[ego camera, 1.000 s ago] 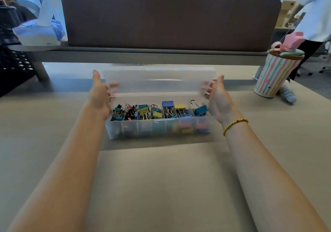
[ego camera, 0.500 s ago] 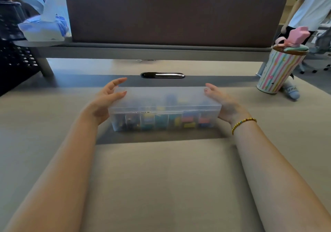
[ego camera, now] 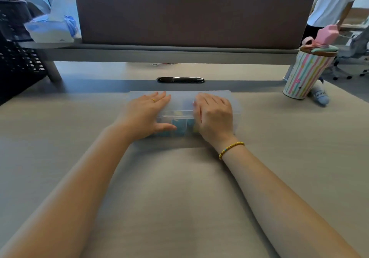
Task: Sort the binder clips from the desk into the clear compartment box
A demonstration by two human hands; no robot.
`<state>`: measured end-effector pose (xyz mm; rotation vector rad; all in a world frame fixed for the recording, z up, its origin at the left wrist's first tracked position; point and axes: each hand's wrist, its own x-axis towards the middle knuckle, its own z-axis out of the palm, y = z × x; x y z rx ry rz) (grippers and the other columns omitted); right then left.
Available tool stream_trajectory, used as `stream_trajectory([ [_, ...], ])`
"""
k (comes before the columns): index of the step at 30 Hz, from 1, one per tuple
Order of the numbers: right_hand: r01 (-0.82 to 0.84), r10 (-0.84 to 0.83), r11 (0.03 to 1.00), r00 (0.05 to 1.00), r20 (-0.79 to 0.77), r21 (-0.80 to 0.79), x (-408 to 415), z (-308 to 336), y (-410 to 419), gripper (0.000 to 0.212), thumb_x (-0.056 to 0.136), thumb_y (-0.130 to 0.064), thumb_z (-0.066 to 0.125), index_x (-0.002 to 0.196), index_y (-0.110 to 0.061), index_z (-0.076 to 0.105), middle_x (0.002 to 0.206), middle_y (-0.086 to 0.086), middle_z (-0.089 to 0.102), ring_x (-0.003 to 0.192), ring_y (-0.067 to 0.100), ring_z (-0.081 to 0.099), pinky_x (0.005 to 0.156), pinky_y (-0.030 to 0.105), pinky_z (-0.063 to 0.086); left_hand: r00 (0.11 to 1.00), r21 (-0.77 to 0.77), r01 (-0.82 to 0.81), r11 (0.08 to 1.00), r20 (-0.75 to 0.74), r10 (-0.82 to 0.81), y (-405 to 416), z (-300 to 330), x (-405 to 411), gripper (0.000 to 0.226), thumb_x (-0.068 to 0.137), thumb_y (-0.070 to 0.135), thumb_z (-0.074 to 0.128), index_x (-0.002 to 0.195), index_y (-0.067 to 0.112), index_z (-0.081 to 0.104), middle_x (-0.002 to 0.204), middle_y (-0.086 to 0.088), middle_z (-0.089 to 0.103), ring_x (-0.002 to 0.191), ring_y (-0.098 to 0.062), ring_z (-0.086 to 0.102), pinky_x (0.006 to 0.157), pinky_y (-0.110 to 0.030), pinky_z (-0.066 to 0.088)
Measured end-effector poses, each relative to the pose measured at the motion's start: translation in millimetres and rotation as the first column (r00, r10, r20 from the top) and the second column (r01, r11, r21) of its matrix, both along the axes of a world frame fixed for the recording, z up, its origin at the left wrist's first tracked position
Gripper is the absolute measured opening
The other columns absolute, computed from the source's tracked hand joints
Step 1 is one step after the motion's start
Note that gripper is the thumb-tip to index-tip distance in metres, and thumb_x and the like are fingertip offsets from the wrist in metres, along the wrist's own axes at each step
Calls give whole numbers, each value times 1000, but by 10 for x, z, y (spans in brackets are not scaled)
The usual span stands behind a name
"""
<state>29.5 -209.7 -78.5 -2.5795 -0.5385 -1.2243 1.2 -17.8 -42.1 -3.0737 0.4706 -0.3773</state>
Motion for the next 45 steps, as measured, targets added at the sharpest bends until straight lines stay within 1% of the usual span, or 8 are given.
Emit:
stream_trajectory([
  [7,-64,62,968,998,-14,-242,29,-131,-102,63,89,-57,39,115,-4,61,114,12,64,105,29,60,95,38,35,978,-5,40,999,207,-38,-32,-162,13,84,75,56,65,143,16,36,148,-2,37,136,-21,37,108,-34,33],
  [14,-46,35,977,998,-58,-209,92,-169,-28,65,80,-53,45,116,-1,60,118,14,63,107,30,60,97,34,32,980,-6,5,1000,199,-4,-44,-202,174,81,79,55,61,144,17,32,151,0,32,139,-17,32,110,-32,29],
  [19,-28,28,984,1000,-3,-173,275,-202,24,55,78,-44,57,114,-3,60,114,14,63,108,27,49,98,36,26,967,16,-59,998,251,54,-14,-288,333,76,51,50,84,112,8,66,110,-12,68,94,-31,67,80,-37,51],
  [24,-53,27,985,988,-151,-166,614,-149,90,53,84,-27,64,130,-6,48,131,13,50,126,32,42,113,47,1,952,-111,-154,982,250,178,-165,-445,567,68,86,35,62,141,9,33,144,-17,36,136,-33,29,115,-38,8],
  [27,-49,-4,982,962,-274,-185,758,-88,98,53,94,-20,50,142,-10,31,147,9,31,140,28,19,113,47,-9,943,-102,-224,969,230,242,-208,-444,784,67,93,35,49,146,12,15,152,-13,16,145,-28,2,115,-39,-10],
  [39,-56,-68,950,922,-380,-307,931,-23,54,88,78,14,46,149,-19,3,156,6,-2,144,29,-14,116,51,-4,951,-240,-245,939,128,281,-391,-554,643,79,95,37,43,148,9,-7,157,-9,-10,145,-26,-11,116,-39,-7],
  [43,-44,-15,991,901,-433,-126,776,-36,69,82,85,13,43,150,-14,0,158,5,-7,145,26,-12,118,44,-1,966,-322,-246,914,-8,258,-502,-636,352,72,96,39,38,149,10,0,158,-8,-7,145,-23,-5,117,-40,1],
  [45,10,93,977,880,-466,214,610,-2,151,69,93,6,39,150,-12,4,158,4,0,146,23,-3,119,40,4,972,-255,-210,944,-163,172,-559,-666,244,63,98,41,29,149,11,9,158,-8,1,146,-23,2,116,-42,4],
])
